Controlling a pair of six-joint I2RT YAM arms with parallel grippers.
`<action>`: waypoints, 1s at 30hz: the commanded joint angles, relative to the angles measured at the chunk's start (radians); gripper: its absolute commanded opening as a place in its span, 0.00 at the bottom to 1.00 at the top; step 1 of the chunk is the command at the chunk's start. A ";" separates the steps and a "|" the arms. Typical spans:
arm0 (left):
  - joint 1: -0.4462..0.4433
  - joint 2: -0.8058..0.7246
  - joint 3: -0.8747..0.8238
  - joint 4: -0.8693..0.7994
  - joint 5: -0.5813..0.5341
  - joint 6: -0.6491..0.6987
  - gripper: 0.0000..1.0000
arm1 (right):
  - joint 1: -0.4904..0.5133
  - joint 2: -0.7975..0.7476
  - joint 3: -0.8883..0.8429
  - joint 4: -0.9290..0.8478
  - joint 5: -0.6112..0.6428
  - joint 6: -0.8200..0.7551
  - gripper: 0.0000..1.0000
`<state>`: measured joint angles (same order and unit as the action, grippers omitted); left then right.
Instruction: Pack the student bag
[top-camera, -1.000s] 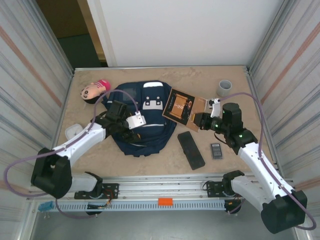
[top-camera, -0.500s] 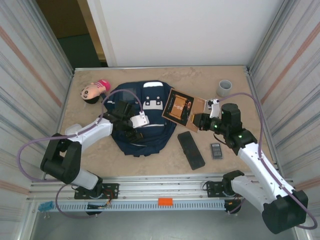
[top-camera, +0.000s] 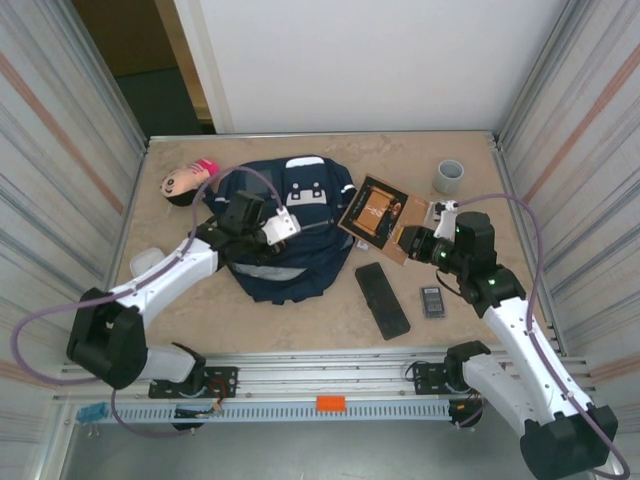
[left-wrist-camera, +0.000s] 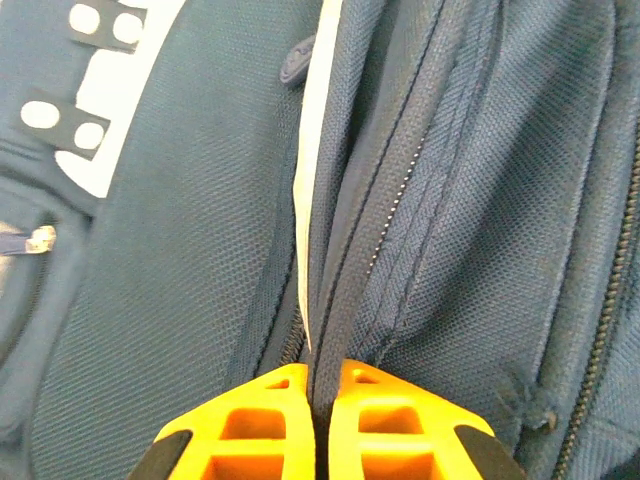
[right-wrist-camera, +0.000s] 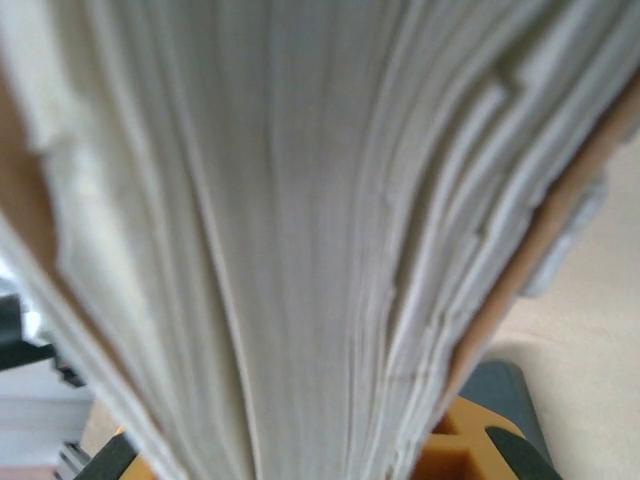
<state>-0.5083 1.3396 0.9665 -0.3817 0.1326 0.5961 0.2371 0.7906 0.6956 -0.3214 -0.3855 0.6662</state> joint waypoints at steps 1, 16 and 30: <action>-0.006 -0.052 0.114 -0.026 0.029 -0.194 0.00 | -0.027 -0.038 0.041 -0.061 0.021 0.150 0.00; 0.001 0.058 0.388 -0.135 -0.001 -0.531 0.00 | 0.116 -0.232 -0.011 -0.145 0.106 0.438 0.00; 0.022 0.078 0.419 -0.132 0.029 -0.568 0.00 | 0.529 -0.063 -0.073 0.162 0.295 0.629 0.00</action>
<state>-0.4965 1.4292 1.3281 -0.5800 0.1375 0.0719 0.7189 0.6991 0.6292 -0.3996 -0.1848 1.2110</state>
